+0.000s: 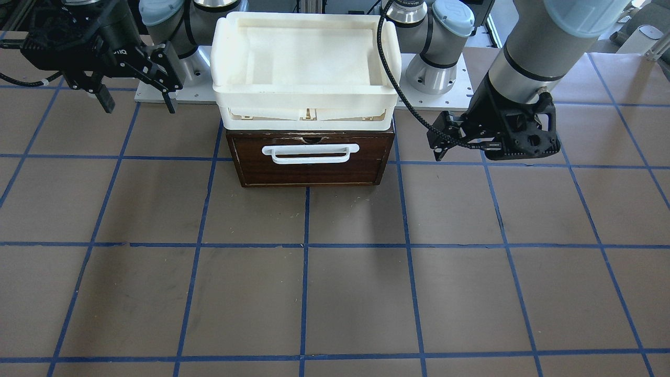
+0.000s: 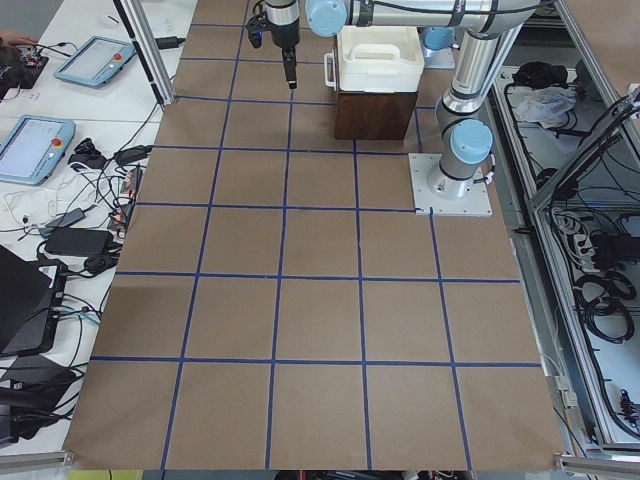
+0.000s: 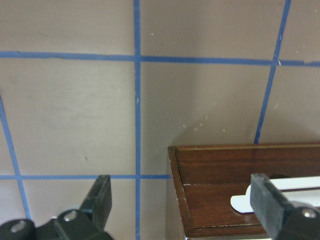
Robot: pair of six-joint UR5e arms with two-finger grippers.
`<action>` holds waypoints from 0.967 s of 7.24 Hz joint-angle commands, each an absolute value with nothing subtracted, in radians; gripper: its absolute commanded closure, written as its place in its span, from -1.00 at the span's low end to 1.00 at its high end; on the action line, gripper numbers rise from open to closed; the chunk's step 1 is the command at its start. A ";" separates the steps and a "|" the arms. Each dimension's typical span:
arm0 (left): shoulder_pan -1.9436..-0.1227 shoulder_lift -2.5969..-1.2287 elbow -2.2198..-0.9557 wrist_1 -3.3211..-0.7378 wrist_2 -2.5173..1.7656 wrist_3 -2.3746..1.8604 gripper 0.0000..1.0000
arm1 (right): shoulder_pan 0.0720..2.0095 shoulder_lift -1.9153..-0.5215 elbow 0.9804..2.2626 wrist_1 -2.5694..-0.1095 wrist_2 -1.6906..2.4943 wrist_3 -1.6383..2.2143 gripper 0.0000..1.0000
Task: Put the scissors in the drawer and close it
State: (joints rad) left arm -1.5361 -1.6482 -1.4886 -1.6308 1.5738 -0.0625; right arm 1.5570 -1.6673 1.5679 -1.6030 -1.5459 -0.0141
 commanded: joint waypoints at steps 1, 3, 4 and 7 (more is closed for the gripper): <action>-1.539 -1.570 -1.569 -1.588 1.582 -0.061 -1.00 | 1.557 -1.664 1.577 -1.603 -1.548 -0.014 -1.00; -1.531 -1.549 -1.569 -1.569 1.579 -0.035 -1.00 | 1.557 -1.675 1.577 -1.601 -1.536 -0.009 -1.00; -1.532 -1.552 -1.568 -1.563 1.566 -0.037 -1.00 | 1.555 -1.678 1.577 -1.603 -1.528 -0.008 -1.00; -1.546 -1.557 -1.568 -1.557 1.568 -0.037 -1.00 | 1.559 -1.680 1.577 -1.603 -1.528 -0.008 -1.00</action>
State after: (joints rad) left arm -1.5404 -1.5664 -1.5678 -1.5579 1.5717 -0.0370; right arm 1.5581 -1.6783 1.5776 -1.6019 -1.5295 -0.0081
